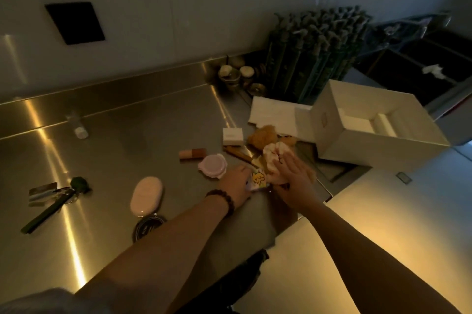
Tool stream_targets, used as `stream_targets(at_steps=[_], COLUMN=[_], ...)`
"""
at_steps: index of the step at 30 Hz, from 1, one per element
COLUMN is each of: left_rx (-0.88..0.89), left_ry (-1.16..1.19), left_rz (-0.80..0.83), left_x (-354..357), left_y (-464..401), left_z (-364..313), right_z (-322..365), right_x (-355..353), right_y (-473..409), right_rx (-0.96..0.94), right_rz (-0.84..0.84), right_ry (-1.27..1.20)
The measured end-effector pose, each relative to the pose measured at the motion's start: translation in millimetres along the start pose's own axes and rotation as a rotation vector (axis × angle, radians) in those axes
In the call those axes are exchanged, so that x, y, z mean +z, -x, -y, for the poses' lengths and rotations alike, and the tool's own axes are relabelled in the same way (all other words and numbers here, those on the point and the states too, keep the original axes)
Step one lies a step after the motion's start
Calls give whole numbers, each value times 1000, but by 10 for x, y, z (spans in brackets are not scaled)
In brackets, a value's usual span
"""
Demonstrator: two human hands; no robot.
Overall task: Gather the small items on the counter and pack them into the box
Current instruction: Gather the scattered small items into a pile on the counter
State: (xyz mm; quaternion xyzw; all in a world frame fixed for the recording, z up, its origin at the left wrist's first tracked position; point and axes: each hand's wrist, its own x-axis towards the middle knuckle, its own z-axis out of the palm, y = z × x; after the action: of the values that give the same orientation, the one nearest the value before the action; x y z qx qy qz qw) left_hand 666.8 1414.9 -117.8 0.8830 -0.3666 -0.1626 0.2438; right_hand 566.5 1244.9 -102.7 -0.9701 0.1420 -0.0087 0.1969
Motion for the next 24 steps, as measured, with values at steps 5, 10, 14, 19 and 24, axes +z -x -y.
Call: stream_targets(at_steps=[5,10,14,19,24], left_rx=[17,-76,-298,-498,-585], left_ry=[-20,-13,-45,-84,-8], left_rz=[-43,-288,-280,-188,-134], left_x=[-124,-611,-959,-1038,-996], left_y=[19,199,609,1113,1258], left_z=[138,549,1083,1447,1522], right_z=[53,618,1342,1949,2118], right_x=[48,75,512,1180,1331], right_y=[-9,-123,-38,239,279], right_rx=[8,-189,-433,-628,-635], right_rz=[-39,-200,-67,161,223], right_ry=[32,-34,-131,-255,-227])
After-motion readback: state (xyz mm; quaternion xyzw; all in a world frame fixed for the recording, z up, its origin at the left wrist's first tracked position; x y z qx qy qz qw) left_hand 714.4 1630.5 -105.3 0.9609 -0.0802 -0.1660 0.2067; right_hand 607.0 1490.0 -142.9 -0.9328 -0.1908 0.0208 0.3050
